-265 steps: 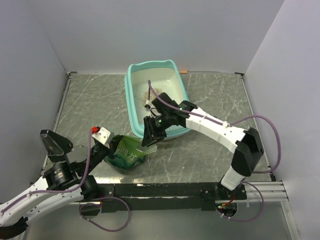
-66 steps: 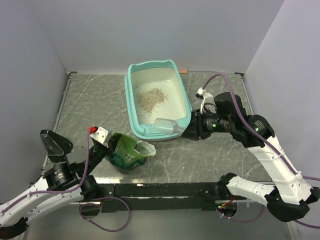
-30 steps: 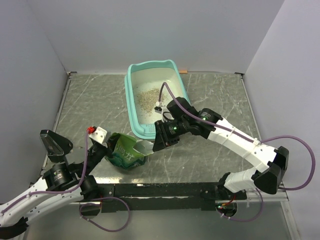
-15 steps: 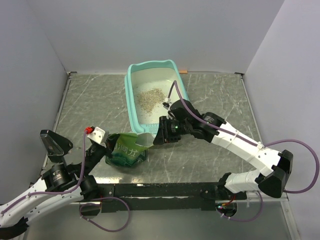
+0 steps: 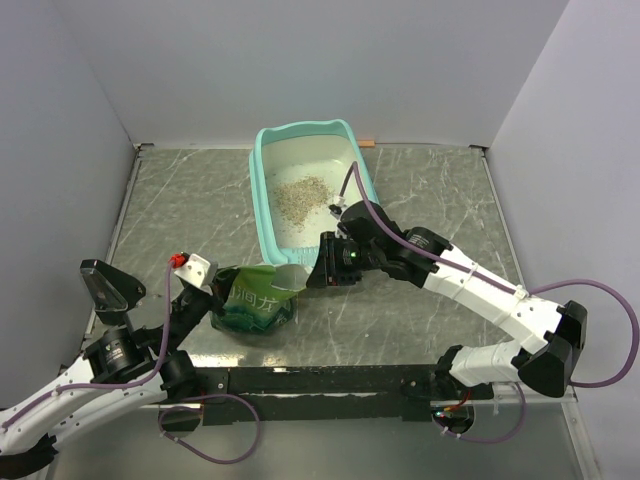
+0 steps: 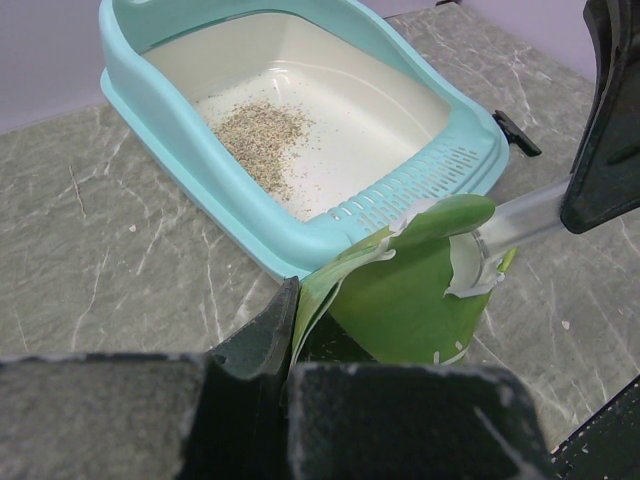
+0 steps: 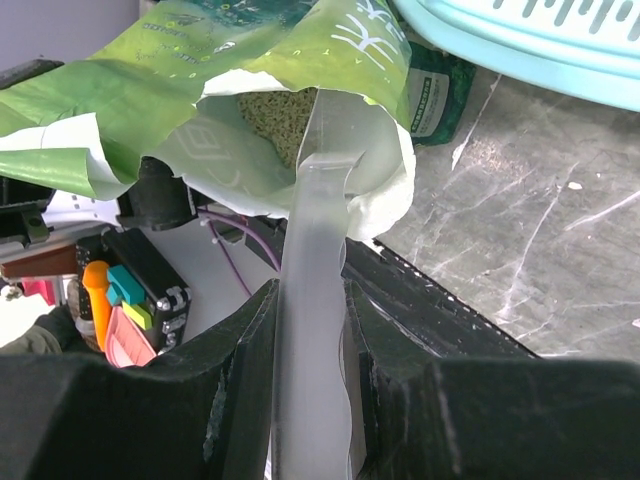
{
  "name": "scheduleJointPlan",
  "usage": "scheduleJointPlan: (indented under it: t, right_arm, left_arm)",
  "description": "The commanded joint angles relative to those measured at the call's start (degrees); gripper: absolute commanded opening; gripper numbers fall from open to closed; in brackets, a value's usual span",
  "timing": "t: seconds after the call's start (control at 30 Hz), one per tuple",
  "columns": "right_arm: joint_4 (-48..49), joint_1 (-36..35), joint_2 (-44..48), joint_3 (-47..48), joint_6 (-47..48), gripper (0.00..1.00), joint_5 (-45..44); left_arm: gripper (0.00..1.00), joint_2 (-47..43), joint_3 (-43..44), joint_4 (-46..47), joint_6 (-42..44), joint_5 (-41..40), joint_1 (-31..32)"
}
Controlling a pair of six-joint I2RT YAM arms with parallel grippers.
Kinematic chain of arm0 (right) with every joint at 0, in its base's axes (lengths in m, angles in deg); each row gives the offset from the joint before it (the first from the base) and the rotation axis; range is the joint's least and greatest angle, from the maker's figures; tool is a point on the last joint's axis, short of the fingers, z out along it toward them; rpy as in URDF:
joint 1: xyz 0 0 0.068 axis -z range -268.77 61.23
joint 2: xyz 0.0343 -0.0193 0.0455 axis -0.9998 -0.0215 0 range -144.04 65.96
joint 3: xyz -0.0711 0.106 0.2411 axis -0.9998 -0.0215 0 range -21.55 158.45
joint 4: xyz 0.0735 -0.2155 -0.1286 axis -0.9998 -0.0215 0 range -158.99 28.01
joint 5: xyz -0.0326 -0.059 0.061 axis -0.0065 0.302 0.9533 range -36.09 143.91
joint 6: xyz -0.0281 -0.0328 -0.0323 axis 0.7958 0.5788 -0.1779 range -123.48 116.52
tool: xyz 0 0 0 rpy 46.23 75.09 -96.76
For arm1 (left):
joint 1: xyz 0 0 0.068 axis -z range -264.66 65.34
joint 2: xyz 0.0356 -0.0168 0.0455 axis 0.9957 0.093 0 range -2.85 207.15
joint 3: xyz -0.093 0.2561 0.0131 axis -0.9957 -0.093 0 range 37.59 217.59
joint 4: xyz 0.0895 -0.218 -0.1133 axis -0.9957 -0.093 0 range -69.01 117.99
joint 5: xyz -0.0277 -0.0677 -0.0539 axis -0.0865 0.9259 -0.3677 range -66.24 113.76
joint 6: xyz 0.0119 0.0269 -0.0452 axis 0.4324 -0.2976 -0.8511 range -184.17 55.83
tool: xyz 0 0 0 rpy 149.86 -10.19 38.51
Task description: Fill the litter box with clean litter
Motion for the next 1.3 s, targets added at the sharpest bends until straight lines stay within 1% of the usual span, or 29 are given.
scheduleJointPlan:
  t: [0.0, 0.13, 0.2, 0.23, 0.5, 0.57, 0.93, 0.97, 1.0, 1.07, 1.1, 1.27]
  right_arm:
    - [0.87, 0.67, 2.04, -0.18, -1.49, 0.28, -7.99]
    - [2.1, 0.75, 2.48, -2.02, -2.99, 0.3, -8.87]
    - [3.07, 0.75, 2.83, -2.82, -4.04, 0.33, -9.23]
    - [3.24, 0.67, 2.92, -3.6, -4.48, 0.36, -9.49]
    - [3.78, 0.67, 3.62, -4.93, -6.15, 0.36, -12.04]
    - [3.51, 0.75, 3.89, -5.02, -6.5, 0.41, -13.09]
    - [4.3, 0.75, 4.41, -6.6, -7.65, 0.41, -14.68]
    - [4.65, 0.67, 4.41, -6.86, -7.91, 0.4, -14.68]
    - [5.0, 0.67, 4.41, -7.12, -8.0, 0.3, -14.41]
    - [5.79, 0.67, 4.33, -7.22, -8.0, 0.12, -13.89]
    - [6.14, 0.67, 4.5, -7.39, -7.82, 0.0, -13.28]
    - [6.24, 0.67, 4.59, -5.99, -5.46, 0.0, -10.64]
  left_arm:
    - [0.01, -1.2, 2.21, 3.53, -0.92, -0.92, -0.01]
    - [0.01, -1.28, 2.21, 3.53, -0.92, -0.92, -0.01]
    - [0.01, -1.2, 2.3, 3.53, -1.09, -1.01, -0.1]
    - [0.01, -1.28, 2.3, 3.53, -1.01, -1.01, -0.1]
    - [0.01, -1.37, 2.3, 3.53, -1.01, -1.1, -0.1]
    - [0.01, -1.46, 2.21, 3.53, -0.92, -1.01, -0.01]
    - [0.01, -1.29, 2.21, 3.53, -1.01, -1.19, -0.01]
    - [0.01, -1.29, 2.21, 3.53, -1.09, -1.27, -0.1]
    - [0.01, -1.11, 2.21, 3.53, -1.01, -1.27, -0.01]
    - [0.01, -1.11, 2.21, 3.53, -1.01, -1.27, -0.1]
    - [0.01, -1.11, 2.21, 3.53, -1.09, -1.27, -0.1]
    - [0.01, -1.02, 2.12, 3.53, -1.01, -1.36, -0.1]
